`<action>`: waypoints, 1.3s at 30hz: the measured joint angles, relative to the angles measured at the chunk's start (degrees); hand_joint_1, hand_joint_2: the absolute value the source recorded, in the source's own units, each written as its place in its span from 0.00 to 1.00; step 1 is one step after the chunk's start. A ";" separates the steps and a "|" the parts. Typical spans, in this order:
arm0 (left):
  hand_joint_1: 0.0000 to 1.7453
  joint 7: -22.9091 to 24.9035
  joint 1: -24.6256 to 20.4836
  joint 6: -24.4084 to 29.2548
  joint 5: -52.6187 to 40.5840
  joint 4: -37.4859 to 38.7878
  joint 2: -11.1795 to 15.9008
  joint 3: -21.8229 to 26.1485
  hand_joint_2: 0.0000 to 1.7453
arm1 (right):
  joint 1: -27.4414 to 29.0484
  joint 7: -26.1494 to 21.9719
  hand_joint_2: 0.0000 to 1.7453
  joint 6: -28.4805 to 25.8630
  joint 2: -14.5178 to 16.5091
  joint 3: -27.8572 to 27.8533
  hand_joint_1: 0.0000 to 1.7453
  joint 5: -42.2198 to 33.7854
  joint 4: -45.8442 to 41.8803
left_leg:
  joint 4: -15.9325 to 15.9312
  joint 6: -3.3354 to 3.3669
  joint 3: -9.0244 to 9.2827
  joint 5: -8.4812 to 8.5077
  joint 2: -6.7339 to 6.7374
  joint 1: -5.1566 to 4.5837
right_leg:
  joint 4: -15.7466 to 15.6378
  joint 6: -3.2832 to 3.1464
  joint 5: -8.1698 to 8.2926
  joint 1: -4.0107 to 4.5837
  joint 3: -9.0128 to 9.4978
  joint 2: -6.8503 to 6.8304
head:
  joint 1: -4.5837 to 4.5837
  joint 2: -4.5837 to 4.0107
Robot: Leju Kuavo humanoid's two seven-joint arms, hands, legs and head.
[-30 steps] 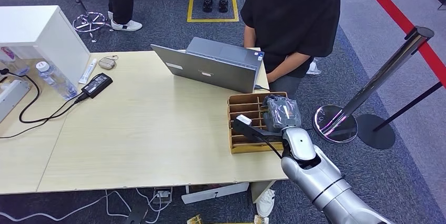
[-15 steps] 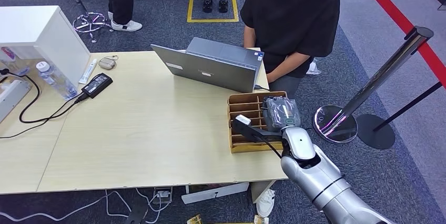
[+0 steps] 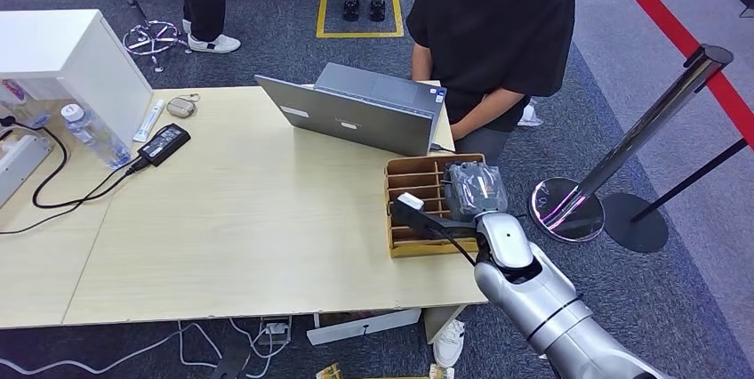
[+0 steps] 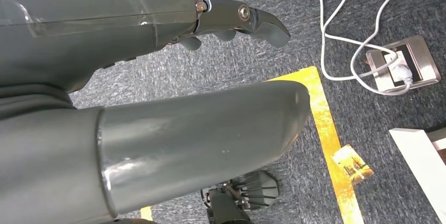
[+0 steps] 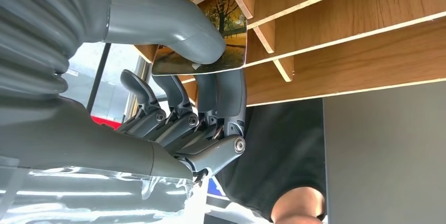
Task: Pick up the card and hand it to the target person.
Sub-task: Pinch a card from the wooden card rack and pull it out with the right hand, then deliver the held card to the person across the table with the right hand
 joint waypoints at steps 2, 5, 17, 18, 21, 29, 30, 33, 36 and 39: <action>0.00 -0.03 0.01 0.03 0.02 0.00 0.00 0.00 0.00 | -0.13 0.00 1.00 0.16 0.00 0.01 0.86 0.02 -0.11 | 0.00 0.00 0.00 0.00 0.00 0.00 | 0.00 0.00 0.00 0.00 0.00 0.00 | -0.01 0.00; 0.00 -0.15 0.05 0.08 0.15 0.00 0.01 0.00 0.00 | -0.19 0.36 1.00 0.89 -0.10 0.01 0.86 0.23 -1.12 | 0.01 0.00 0.01 0.00 0.00 0.00 | 0.00 0.00 0.00 0.00 0.00 0.01 | -0.01 -0.01; 0.00 -1.55 0.97 -0.18 1.09 0.00 0.88 0.00 0.00 | -0.49 3.33 1.00 6.35 -2.92 -0.26 0.83 1.39 -11.60 | 0.01 0.00 -0.01 0.00 0.01 -0.01 | 0.00 0.00 0.00 0.00 -0.02 0.01 | -0.01 0.00; 0.00 -1.68 1.13 -0.17 1.18 0.00 0.93 0.00 0.00 | -0.53 3.54 1.00 6.86 -3.31 -0.40 0.83 1.41 -13.08 | 0.01 0.00 -0.01 0.00 0.01 -0.01 | 0.00 0.00 0.00 0.00 -0.02 0.01 | -0.01 0.00; 0.00 -1.99 1.53 -0.13 1.49 0.00 1.06 0.00 0.00 | -0.75 4.32 1.00 8.30 -4.46 -0.87 0.83 1.77 -17.43 | 0.01 0.00 0.00 0.00 0.02 -0.01 | -0.01 0.00 0.00 0.00 -0.02 0.01 | 0.00 0.00; 0.00 -2.08 1.78 -0.09 1.73 0.00 1.13 0.00 0.00 | -0.81 4.88 1.00 9.22 -6.15 -1.30 0.83 2.10 -23.88 | 0.01 0.00 0.00 0.00 0.01 -0.01 | -0.01 0.00 0.00 0.00 -0.02 0.01 | -0.01 -0.01; 0.00 -2.09 1.79 -0.09 1.74 0.00 1.13 0.00 0.00 | -0.82 4.90 1.00 9.36 -6.30 -1.36 0.83 2.07 -24.32 | 0.01 0.00 0.00 0.00 0.01 -0.01 | -0.01 0.00 0.00 0.00 -0.02 0.01 | -0.01 -0.01; 0.00 -2.09 1.80 -0.09 1.75 0.00 1.13 0.00 0.00 | -0.96 4.95 1.00 9.70 -6.65 -1.75 0.83 1.99 -25.10 | 0.01 0.00 -0.01 0.00 0.01 -0.01 | -0.01 0.00 0.00 0.00 -0.02 0.01 | -0.01 0.01; 0.00 -2.09 1.82 -0.09 1.74 0.00 1.14 0.00 0.00 | -1.24 4.96 1.00 9.76 -6.87 -2.17 0.83 1.99 -25.62 | 0.01 0.00 -0.01 0.00 0.01 -0.01 | -0.01 0.00 0.00 0.00 -0.02 0.01 | -0.01 -0.01; 0.00 -2.08 1.82 -0.10 1.73 0.00 1.15 0.00 0.00 | -1.41 4.96 1.00 9.78 -6.97 -2.34 0.84 1.88 -25.86 | 0.01 0.00 -0.01 0.00 0.01 -0.01 | -0.01 0.00 0.00 0.00 -0.02 0.01 | -0.02 -0.01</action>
